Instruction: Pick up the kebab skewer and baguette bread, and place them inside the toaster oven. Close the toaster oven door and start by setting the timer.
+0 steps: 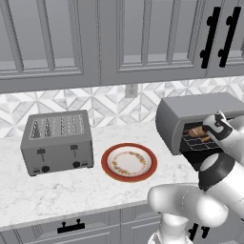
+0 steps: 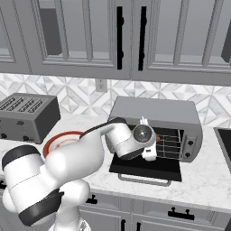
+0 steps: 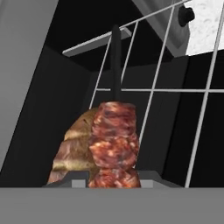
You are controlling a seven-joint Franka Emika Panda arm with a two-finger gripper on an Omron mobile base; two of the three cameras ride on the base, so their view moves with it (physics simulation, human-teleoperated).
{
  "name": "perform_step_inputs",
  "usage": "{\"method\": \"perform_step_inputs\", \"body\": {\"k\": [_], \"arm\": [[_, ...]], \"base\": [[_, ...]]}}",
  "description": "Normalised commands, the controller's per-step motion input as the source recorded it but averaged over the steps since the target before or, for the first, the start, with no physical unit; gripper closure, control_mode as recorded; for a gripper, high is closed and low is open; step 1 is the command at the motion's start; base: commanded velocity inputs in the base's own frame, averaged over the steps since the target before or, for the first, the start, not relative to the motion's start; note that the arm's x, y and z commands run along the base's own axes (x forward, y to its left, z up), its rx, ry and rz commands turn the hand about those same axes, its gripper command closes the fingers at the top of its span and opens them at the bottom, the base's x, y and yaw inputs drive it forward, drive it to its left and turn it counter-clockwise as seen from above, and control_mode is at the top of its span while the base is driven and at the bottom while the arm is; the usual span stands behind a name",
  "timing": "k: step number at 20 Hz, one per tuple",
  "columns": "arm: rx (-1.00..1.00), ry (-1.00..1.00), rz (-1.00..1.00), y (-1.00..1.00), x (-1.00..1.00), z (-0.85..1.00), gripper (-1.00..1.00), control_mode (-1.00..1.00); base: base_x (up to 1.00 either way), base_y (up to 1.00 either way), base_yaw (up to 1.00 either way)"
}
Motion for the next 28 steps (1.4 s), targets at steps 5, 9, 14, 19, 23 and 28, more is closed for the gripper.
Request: {"method": "perform_step_inputs", "body": {"k": [5,9,14,19,23,28], "arm": [[0.0,0.03,0.0,0.0,0.02,0.0,-1.0,-1.0],[0.0,0.0,0.0,0.0,0.0,0.0,-1.0,-1.0],[0.0,0.0,0.0,0.0,0.0,0.0,-1.0,-1.0],[0.0,0.03,0.0,-0.11,0.0,0.0,-1.0,-1.0],[0.0,0.03,0.0,-0.48,-0.07,0.03,-1.0,-1.0],[0.0,0.03,0.0,-0.44,-0.11,0.08,-1.0,-1.0]], "base": [[0.0,0.0,0.0],[0.0,0.0,0.0],[0.0,0.0,0.0],[0.0,0.0,0.0],[0.0,0.0,0.0],[0.0,0.0,0.0]]}}
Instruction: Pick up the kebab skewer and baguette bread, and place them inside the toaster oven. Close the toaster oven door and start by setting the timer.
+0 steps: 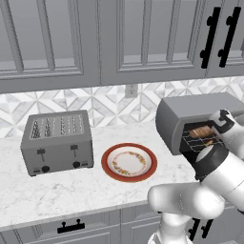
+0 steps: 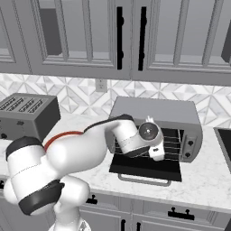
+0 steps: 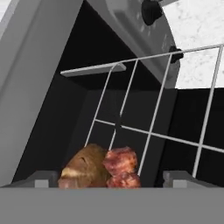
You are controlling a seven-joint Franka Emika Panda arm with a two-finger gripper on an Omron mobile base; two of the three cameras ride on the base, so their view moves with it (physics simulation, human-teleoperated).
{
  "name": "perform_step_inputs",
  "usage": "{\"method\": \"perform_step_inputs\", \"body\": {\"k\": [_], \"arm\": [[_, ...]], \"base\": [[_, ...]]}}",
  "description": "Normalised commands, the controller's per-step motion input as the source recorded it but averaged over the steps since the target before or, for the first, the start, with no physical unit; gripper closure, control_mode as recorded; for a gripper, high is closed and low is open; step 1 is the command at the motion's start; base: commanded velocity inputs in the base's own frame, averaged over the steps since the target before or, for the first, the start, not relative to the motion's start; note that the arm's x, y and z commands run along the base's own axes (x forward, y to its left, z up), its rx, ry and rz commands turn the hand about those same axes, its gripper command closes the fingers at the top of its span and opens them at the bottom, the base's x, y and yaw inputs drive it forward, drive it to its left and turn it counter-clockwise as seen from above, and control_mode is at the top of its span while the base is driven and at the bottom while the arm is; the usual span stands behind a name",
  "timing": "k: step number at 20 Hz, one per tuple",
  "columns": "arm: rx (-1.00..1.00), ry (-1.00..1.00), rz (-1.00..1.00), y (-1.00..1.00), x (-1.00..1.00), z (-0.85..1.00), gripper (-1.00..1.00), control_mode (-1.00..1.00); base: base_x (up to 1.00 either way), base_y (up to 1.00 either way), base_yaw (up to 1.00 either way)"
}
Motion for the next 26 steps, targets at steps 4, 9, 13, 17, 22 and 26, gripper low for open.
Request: {"method": "perform_step_inputs", "body": {"k": [4,9,13,17,22,26], "arm": [[0.0,0.0,0.0,-0.13,-0.09,0.18,-1.0,-1.0],[-0.15,0.0,0.09,0.0,-0.62,0.25,-1.0,-1.0],[-0.28,-0.1,0.23,0.19,-0.99,-0.06,-1.0,-1.0],[-0.32,-0.14,0.3,0.56,-0.59,-0.02,-1.0,-1.0],[-0.27,-0.16,0.4,0.17,-0.03,-0.11,-1.0,-1.0],[-0.22,-0.22,0.4,0.0,0.0,-0.07,-1.0,-1.0]], "base": [[0.0,0.0,0.0],[0.0,0.0,0.0],[0.0,0.0,0.0],[0.0,0.0,0.0],[0.0,0.0,0.0],[0.0,0.0,0.0]]}}
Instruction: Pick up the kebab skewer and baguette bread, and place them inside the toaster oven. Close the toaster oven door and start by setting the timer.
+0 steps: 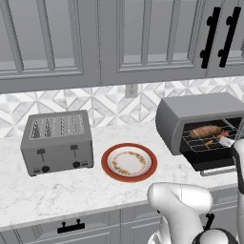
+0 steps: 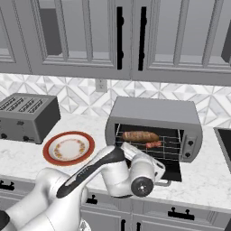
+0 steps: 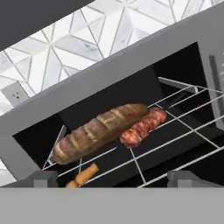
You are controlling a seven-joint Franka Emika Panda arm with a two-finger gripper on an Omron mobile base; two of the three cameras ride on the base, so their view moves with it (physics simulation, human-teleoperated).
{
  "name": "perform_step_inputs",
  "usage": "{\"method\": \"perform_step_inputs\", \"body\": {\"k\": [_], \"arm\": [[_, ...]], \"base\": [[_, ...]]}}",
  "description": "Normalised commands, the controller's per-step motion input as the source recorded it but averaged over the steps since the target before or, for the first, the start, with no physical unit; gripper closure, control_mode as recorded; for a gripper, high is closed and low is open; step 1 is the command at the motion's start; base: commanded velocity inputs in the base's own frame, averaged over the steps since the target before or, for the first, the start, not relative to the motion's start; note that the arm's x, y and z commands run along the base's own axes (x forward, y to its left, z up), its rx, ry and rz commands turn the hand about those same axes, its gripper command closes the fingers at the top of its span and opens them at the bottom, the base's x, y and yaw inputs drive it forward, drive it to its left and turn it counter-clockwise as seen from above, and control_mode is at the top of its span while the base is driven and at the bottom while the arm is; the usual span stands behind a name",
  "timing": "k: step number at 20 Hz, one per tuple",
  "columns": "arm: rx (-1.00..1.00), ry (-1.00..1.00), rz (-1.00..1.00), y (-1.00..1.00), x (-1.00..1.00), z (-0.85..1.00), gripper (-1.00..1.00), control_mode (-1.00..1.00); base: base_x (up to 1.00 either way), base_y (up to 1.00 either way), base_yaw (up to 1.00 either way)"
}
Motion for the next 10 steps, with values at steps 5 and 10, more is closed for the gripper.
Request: {"method": "perform_step_inputs", "body": {"k": [5,10], "arm": [[-0.28,-0.17,0.32,0.0,-0.02,0.0,-1.0,-1.0],[-0.23,-0.12,0.3,0.0,0.0,0.0,-1.0,-1.0]], "base": [[0.0,0.0,0.0],[0.0,0.0,0.0]]}}
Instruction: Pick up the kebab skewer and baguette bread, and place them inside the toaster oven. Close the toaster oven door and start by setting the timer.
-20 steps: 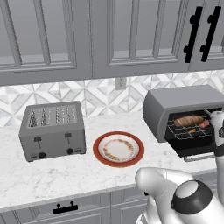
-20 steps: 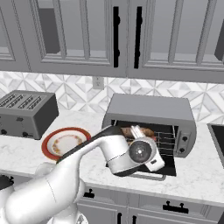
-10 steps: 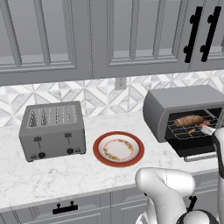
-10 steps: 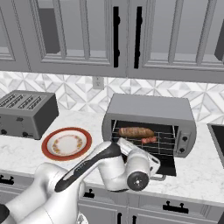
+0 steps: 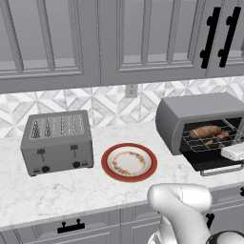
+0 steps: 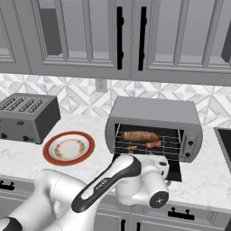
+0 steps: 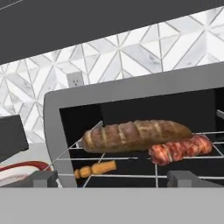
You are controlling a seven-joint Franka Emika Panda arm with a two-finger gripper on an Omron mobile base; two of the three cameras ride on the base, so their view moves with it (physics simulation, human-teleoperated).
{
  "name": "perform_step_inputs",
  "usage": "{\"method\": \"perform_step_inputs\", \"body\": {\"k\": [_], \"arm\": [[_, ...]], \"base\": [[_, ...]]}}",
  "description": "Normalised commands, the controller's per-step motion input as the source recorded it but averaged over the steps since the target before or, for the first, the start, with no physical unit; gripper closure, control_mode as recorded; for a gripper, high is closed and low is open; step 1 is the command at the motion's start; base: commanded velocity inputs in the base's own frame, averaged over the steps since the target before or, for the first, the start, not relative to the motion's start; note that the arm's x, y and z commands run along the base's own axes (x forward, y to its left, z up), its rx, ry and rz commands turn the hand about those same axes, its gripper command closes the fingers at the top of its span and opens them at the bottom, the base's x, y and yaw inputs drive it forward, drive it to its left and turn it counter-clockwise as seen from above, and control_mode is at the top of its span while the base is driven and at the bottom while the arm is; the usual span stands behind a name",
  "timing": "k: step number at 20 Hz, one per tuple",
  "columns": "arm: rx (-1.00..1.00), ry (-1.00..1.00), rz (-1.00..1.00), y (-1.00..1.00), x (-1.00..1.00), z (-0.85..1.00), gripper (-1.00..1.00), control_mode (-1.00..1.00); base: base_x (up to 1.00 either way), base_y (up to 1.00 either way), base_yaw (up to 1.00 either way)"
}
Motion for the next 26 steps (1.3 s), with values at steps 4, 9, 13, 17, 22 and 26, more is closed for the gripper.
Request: {"method": "perform_step_inputs", "body": {"k": [4,9,13,17,22,26], "arm": [[-0.16,-0.04,0.15,0.04,0.0,0.0,-1.0,-1.0],[-0.1,0.0,0.01,0.13,0.0,0.0,-1.0,-1.0],[-0.01,0.0,-0.04,0.29,0.0,0.0,-1.0,-1.0],[0.02,0.0,-0.25,0.12,0.0,0.0,-1.0,-1.0],[0.0,0.0,-0.23,0.01,0.0,-0.03,-1.0,-1.0],[0.0,0.0,-0.09,0.0,0.0,-0.2,-1.0,-1.0]], "base": [[0.0,0.0,0.0],[0.0,0.0,0.0],[0.0,0.0,0.0],[0.0,0.0,0.0],[0.0,0.0,0.0],[0.0,0.0,0.0]]}}
